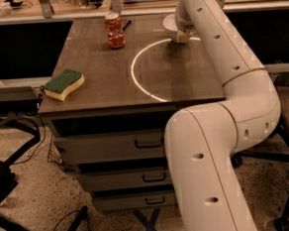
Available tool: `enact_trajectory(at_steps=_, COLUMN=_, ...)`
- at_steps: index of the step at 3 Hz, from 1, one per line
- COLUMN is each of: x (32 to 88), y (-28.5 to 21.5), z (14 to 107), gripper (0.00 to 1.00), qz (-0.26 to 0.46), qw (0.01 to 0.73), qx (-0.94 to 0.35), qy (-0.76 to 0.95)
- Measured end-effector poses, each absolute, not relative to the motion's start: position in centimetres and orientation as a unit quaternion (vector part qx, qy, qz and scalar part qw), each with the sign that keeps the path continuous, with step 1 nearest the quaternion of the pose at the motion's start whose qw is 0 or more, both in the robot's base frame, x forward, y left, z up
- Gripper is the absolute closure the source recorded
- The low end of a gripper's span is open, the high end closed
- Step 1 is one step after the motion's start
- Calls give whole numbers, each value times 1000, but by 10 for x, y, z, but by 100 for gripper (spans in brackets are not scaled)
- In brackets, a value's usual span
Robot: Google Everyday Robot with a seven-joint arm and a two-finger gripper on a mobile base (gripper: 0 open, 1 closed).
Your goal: Move white bowl near sponge
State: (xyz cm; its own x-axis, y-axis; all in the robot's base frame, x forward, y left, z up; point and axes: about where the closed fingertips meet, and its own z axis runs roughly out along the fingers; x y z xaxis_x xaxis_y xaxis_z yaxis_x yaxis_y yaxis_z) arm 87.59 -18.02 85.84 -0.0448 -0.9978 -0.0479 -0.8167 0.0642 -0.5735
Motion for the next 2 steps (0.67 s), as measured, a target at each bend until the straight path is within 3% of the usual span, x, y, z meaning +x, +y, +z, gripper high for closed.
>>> enact_trajectory(at_steps=2, x=877, y=-180, z=856, gripper=100, qz=-201, qw=224, qx=-654, qy=694)
